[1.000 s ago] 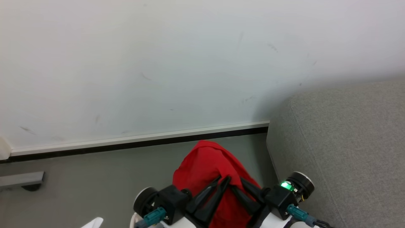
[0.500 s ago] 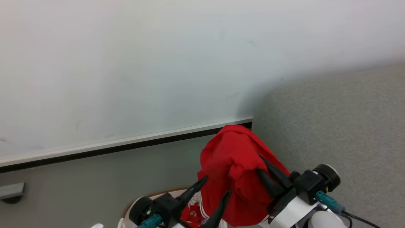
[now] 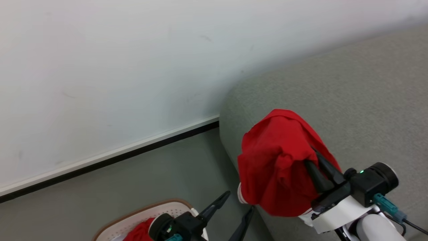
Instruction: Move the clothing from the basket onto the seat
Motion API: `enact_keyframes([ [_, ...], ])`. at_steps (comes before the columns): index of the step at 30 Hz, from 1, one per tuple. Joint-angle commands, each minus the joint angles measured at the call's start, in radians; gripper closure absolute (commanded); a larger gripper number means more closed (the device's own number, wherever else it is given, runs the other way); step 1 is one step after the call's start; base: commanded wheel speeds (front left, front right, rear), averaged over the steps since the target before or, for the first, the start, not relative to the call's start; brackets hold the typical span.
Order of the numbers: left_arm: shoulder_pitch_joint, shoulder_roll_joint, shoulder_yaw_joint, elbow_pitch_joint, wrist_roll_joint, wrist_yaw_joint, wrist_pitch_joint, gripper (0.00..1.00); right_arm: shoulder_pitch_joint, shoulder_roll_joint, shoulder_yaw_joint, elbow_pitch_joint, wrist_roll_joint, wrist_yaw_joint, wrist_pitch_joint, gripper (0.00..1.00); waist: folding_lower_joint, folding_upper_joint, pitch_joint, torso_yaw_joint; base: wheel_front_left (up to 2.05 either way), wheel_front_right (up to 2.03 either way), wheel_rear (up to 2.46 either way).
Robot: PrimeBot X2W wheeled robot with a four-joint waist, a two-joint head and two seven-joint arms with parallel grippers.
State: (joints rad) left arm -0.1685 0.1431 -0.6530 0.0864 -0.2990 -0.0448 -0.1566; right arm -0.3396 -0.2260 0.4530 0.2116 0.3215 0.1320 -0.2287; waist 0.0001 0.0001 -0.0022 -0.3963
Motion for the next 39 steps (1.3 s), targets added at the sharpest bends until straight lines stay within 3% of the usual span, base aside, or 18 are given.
enact_keyframes([
  [1, -0.015, 0.0, 0.002, 0.009, 0.01, -0.003, -0.01, 0.0, 0.016, -0.011, -0.019, -0.019, -0.006, -0.002, 0.002, 1.0, -0.0001, -0.0001, 0.02, -0.045, 0.0, 0.0, 0.0],
  [11, -0.052, 0.013, -0.004, 0.008, 0.02, -0.003, -0.008, 0.0, 0.042, -0.003, -0.109, -0.077, -0.023, -0.002, 0.012, 1.0, -0.0001, -0.0001, 0.085, -0.071, 0.0, 0.0, 0.0],
  [17, -0.165, 0.053, 0.009, -0.047, 0.041, -0.025, 0.042, 0.0, -0.045, 0.036, -0.213, -0.08, -0.051, -0.002, 0.002, 1.0, -0.0001, -0.0001, 0.236, -0.041, 0.0, 0.0, 0.0],
  [24, -0.332, 0.111, 0.032, -0.117, 0.065, -0.053, 0.106, 0.0, -0.277, 0.058, -0.377, -0.01, -0.084, -0.002, 0.003, 1.0, -0.0001, -0.0001, 0.442, 0.015, 0.0, 0.0, 0.0],
  [31, -0.42, 0.147, 0.06, -0.149, 0.061, -0.061, 0.127, 0.0, -0.543, 0.0, -0.515, 0.125, -0.102, -0.002, 0.049, 1.0, -0.0001, -0.0001, 0.566, 0.072, 0.0, 0.0, 0.0],
  [39, -0.426, 0.178, 0.091, -0.175, 0.045, -0.047, 0.107, 0.0, -0.894, -0.137, -0.727, 0.318, -0.158, -0.002, 0.112, 1.0, -0.0001, -0.0001, 0.678, 0.172, 0.0, 0.0, 0.0],
])
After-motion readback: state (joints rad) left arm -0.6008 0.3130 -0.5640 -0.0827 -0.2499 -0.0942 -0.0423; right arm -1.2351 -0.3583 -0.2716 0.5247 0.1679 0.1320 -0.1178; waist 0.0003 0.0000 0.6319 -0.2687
